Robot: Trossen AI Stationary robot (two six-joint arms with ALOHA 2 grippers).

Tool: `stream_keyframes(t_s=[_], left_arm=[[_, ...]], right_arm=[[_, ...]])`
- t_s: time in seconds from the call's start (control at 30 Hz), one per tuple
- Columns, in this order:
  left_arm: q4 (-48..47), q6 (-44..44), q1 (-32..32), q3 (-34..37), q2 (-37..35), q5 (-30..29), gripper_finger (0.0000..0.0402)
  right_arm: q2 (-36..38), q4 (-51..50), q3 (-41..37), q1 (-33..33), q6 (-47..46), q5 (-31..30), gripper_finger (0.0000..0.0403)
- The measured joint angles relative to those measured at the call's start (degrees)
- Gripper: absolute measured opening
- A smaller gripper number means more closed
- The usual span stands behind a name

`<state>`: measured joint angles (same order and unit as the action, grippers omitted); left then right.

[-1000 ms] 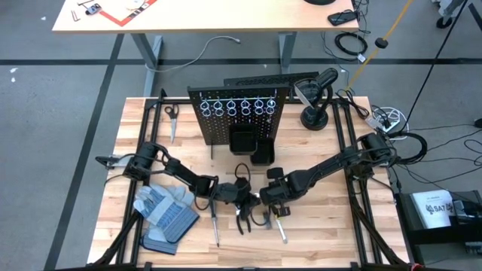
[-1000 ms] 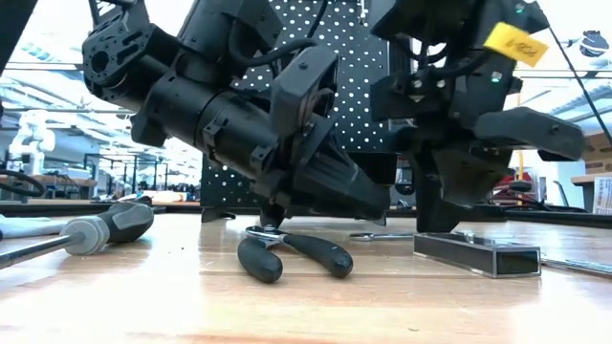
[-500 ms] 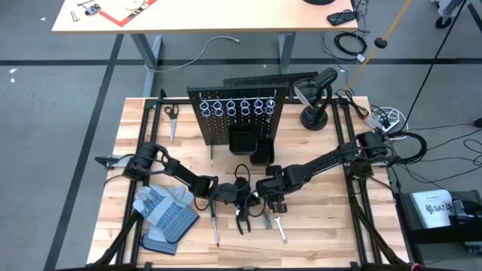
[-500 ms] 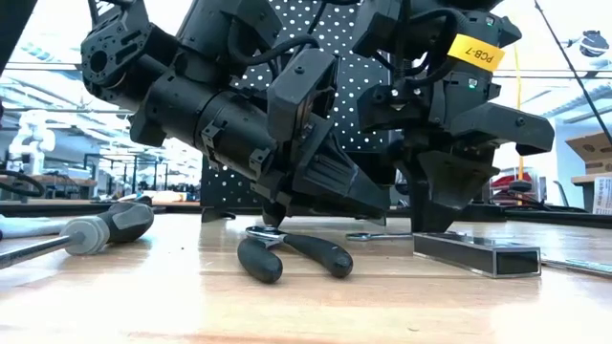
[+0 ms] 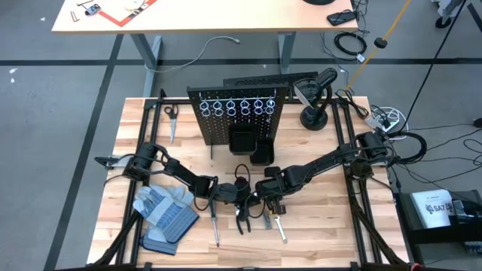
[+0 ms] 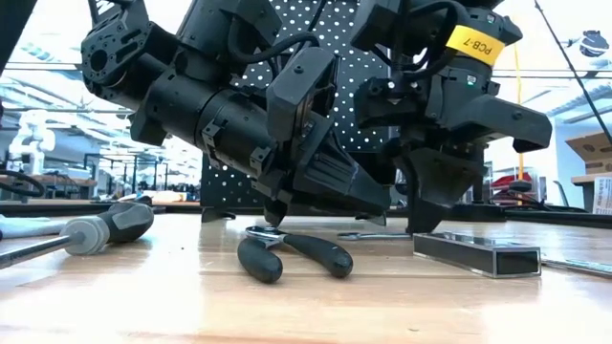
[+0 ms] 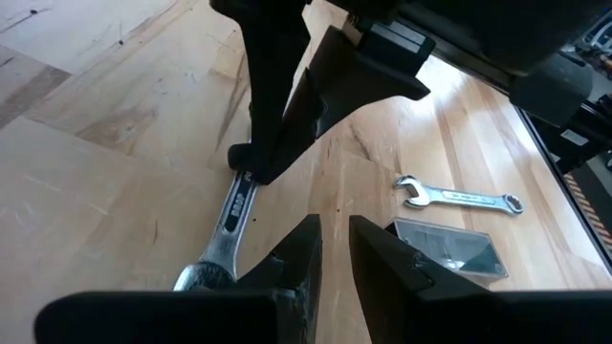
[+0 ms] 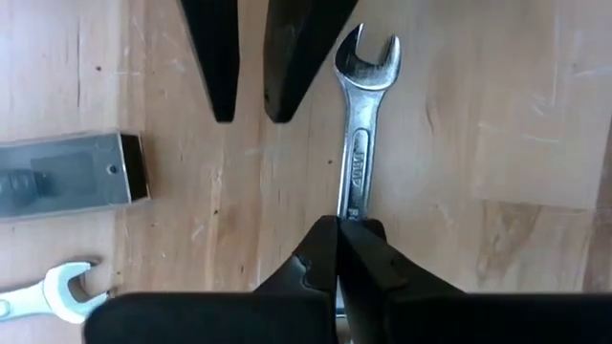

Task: Hang tools onto peg board
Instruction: Hang the right silver wrench on the black pegboard

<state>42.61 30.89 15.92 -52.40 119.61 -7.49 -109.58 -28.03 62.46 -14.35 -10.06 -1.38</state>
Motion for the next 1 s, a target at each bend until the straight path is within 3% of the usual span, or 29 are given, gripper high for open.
stream_keyframes(t_s=[0.47,1.0], left_arm=[[0.3,-3.2,0.0,0.0,-2.5,0.1,0.0066],[-12.4,-7.3,0.2,0.0,-10.3,-0.2,0.0066]], right_arm=[[3.9,1.8,-0.5,-1.8,-1.9,-1.6,0.0001],[11.0,2.1,-0.4,-3.4,-4.3,-3.9,0.0001]])
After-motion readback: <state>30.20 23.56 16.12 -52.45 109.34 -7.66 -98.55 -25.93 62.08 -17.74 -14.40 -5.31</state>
